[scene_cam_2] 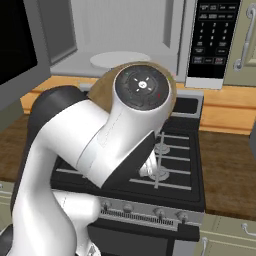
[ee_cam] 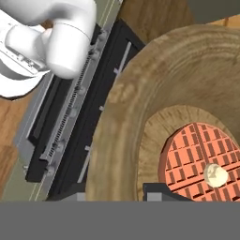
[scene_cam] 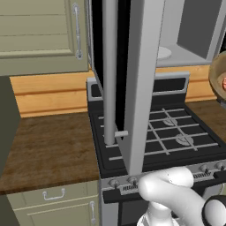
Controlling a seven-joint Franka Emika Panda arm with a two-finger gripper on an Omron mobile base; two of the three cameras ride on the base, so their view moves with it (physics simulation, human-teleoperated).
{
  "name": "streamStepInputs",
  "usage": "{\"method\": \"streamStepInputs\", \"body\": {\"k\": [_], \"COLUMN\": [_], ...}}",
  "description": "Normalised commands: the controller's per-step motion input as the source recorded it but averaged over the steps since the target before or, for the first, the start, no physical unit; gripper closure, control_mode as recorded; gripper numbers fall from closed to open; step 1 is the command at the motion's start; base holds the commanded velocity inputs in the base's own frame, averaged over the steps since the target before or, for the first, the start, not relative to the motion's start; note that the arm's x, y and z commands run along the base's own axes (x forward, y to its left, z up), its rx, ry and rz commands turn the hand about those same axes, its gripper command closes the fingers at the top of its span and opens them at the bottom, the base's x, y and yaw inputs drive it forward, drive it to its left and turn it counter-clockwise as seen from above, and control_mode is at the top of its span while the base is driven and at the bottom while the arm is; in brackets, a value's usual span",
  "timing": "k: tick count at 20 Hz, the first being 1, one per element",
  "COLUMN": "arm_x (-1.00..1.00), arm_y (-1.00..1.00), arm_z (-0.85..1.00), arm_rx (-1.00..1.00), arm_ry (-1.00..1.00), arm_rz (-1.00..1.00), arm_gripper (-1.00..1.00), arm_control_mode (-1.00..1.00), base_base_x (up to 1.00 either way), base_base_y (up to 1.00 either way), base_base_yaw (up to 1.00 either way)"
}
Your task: Open the microwave, place the bowl with waffle inside the microwave, then close the microwave door and turn it on.
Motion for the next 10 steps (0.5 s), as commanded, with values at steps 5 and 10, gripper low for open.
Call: {"method": "streamStepInputs", "body": {"k": [5, 10], "arm_x": [-0.06, 0.26], "arm_y": [0.35, 0.52], "arm_z": [0.43, 0.09], "arm_rx": [0.05, 0.02], "arm_ry": [-0.12, -0.06], "arm_rz": [0.12, 0.10], "arm_gripper": [1.00, 1.00], "arm_control_mode": [-1.00, -1.00], "base_base_x": [0.00, 0.00], "base_base_y": [0.00, 0.00], "base_base_yaw": [0.00, 0.00]}}
